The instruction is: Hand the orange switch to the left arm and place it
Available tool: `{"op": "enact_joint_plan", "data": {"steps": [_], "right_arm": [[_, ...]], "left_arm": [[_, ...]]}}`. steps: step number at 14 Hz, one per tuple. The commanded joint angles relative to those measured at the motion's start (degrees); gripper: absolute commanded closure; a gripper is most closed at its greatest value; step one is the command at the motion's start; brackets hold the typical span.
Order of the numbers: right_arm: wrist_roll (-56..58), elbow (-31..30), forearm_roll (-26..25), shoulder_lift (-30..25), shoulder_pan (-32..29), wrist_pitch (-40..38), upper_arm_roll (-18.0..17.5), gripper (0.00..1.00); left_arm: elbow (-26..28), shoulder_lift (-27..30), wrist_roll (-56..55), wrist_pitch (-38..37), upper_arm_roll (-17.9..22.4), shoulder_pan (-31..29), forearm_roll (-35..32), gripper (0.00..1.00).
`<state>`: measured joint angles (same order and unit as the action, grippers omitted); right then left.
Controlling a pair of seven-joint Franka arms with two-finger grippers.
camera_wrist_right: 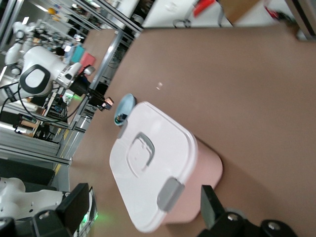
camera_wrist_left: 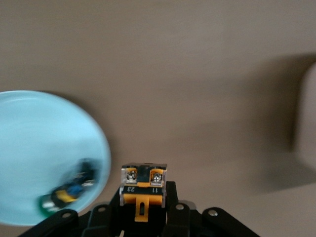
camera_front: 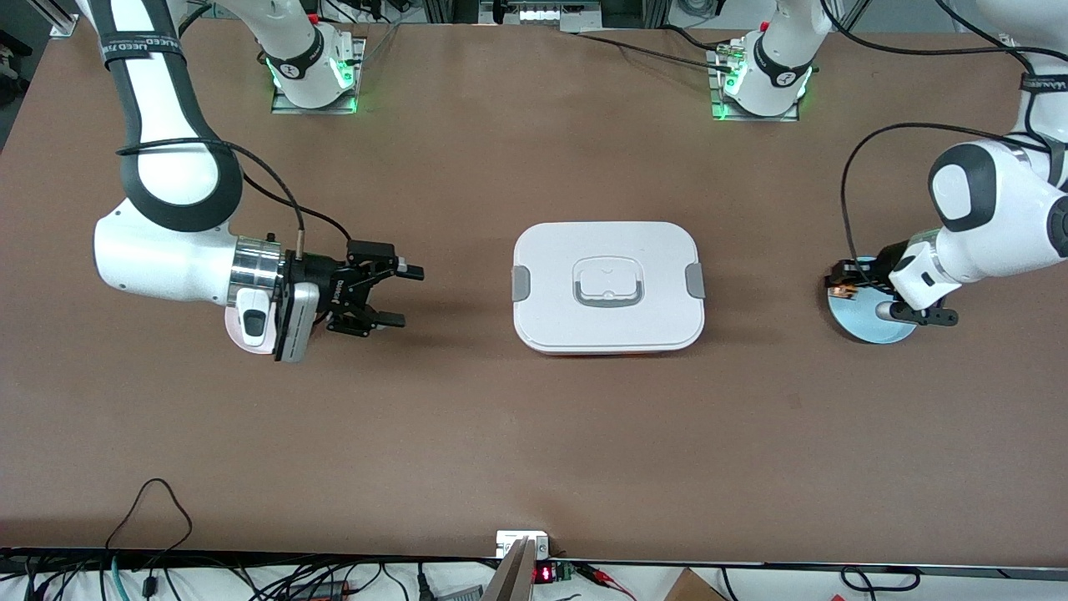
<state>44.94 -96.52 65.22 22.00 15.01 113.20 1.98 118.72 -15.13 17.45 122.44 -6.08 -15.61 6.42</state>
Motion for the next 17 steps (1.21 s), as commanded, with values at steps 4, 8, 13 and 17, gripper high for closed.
{"op": "enact_joint_plan", "data": {"steps": [4,8,13,17], "right_arm": [[-32.15,-2.36,-16.66,-2.75,-1.56,-4.11,-0.57,0.00],[-42.12,-1.75,-39.40,-4.60,-2.35,-11.48,-0.57,0.00],[-42.22,-0.43,-68.53,-9.78,-2.18,-20.29,-0.92,0.00],[-42.39,3.79,-70.84,-10.93,-9.19,-19.60,-0.22,0.00]], "left_arm": [[-4.90,-11.31,-2.95,9.99,2.91,-4.95,-16.87,1.00],[-4.38,-12.64,-3.13,10.97,3.00,-6.45,-18.72,1.00],[-3.76,-13.26,-4.61,13.96,2.92,-6.63,-18.63,1.00],[-3.68,-14.49,-5.15,17.74,3.00,-6.46,-18.72,0.96]]}}
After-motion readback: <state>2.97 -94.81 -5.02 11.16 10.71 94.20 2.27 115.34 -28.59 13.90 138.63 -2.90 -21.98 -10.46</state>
